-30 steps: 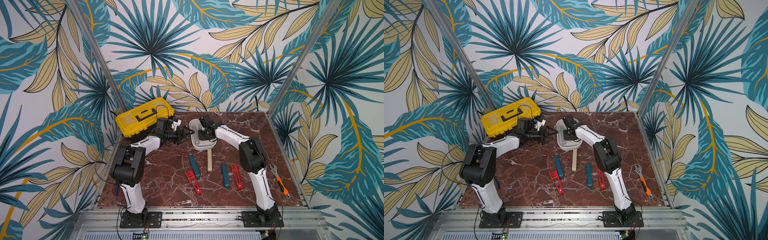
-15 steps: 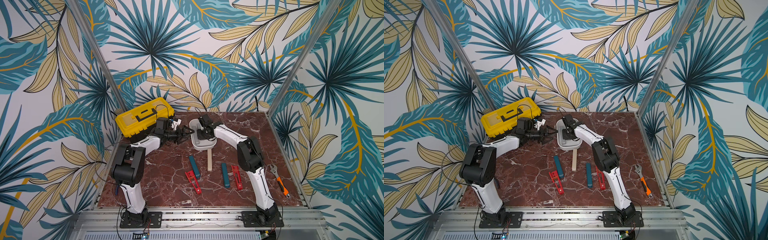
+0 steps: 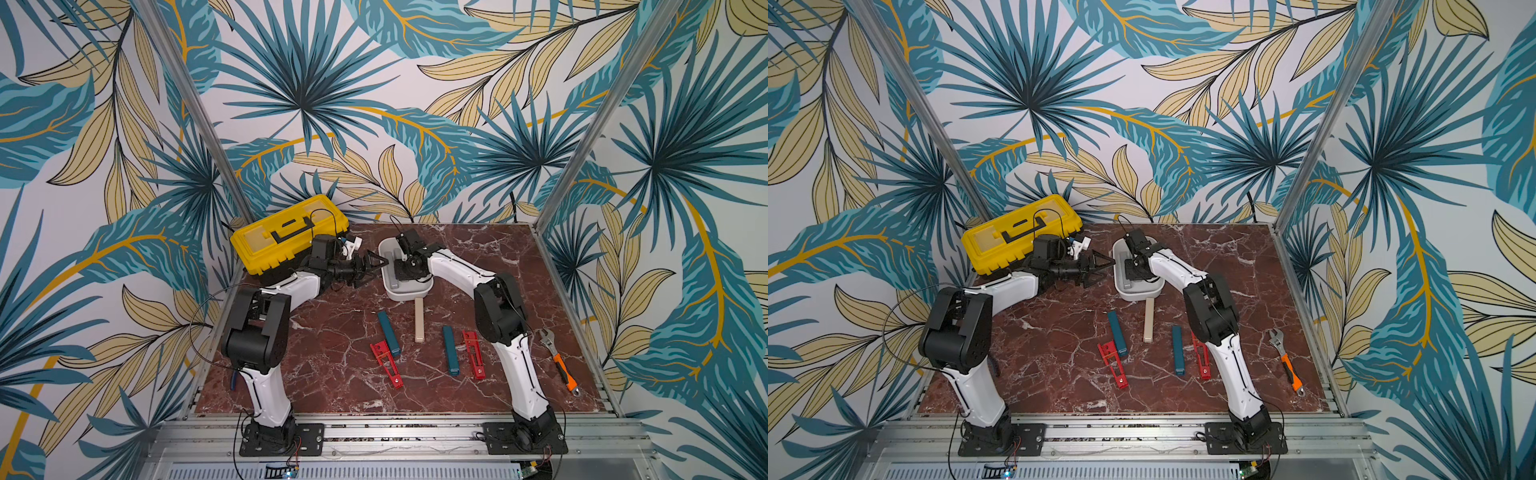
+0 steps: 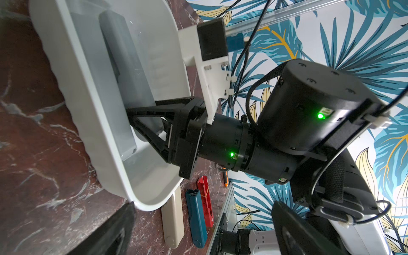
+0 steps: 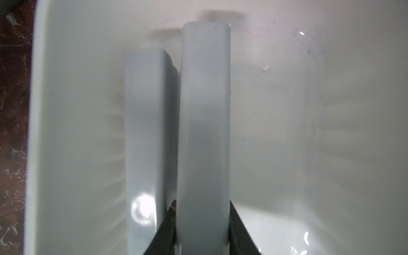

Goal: Put the pruning pliers into the storage box
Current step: Place the pruning pliers in the storage box.

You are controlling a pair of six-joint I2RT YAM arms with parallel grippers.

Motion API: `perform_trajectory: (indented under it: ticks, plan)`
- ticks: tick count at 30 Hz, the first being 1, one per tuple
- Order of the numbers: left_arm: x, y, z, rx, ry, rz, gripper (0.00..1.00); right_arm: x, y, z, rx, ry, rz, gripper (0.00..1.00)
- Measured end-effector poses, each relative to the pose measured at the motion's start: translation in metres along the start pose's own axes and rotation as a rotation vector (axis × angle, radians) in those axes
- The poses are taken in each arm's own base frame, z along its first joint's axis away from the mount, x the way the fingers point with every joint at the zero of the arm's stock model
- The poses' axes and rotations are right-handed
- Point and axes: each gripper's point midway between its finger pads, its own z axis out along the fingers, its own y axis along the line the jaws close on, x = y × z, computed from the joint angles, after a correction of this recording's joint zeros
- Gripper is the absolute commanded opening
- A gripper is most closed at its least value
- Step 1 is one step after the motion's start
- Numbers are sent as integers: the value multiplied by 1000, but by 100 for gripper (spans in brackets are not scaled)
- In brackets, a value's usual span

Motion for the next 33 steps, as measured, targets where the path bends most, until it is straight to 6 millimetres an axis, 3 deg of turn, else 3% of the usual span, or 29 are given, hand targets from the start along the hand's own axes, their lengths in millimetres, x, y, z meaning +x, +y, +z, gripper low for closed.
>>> perform_trajectory:
  ticks: [6,12,23,28,33]
  plan:
    - [0,0,0,1,0,-5,100,0,1,0,-4,-1,7,0]
    - [-1,-1,0,7,-1,-3,100,1,1,1,-8,1,13,8]
    - [-2,-3,0,12,-6,4,100,3,2,4,-10,-3,12,25]
    - [-2,-3,0,13,-6,1,100,4,2,6,-11,-3,10,38]
    - [-3,-4,0,15,-9,1,100,12,1,9,-3,15,6,43]
